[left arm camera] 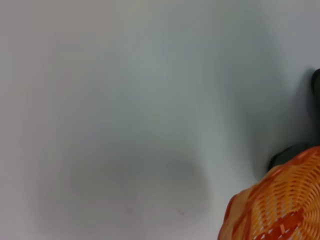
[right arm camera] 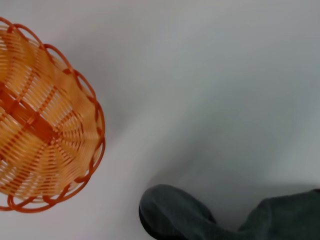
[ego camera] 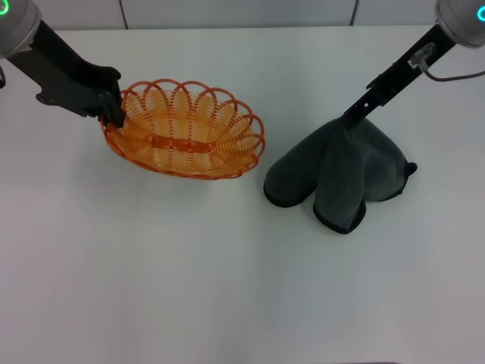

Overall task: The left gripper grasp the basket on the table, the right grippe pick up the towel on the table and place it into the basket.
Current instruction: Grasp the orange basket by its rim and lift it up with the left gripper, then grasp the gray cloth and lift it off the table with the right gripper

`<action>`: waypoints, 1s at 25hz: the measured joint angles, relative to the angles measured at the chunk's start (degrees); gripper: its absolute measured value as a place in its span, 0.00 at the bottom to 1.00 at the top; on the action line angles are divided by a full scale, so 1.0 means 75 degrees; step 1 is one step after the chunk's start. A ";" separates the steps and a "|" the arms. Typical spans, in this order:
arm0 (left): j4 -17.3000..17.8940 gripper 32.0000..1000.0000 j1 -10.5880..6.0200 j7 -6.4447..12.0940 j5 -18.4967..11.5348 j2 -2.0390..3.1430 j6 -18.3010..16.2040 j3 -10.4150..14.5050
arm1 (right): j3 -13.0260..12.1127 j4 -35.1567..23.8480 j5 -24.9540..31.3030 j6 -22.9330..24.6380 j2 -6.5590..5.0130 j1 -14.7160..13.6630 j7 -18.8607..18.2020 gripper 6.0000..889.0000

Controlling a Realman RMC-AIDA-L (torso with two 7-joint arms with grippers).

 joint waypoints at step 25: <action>0.0045 0.04 -0.0167 -0.0010 -0.0012 0.0000 0.0007 -0.0079 | -0.0848 0.1634 -0.0034 -0.1922 0.0428 0.0261 -0.0274 0.96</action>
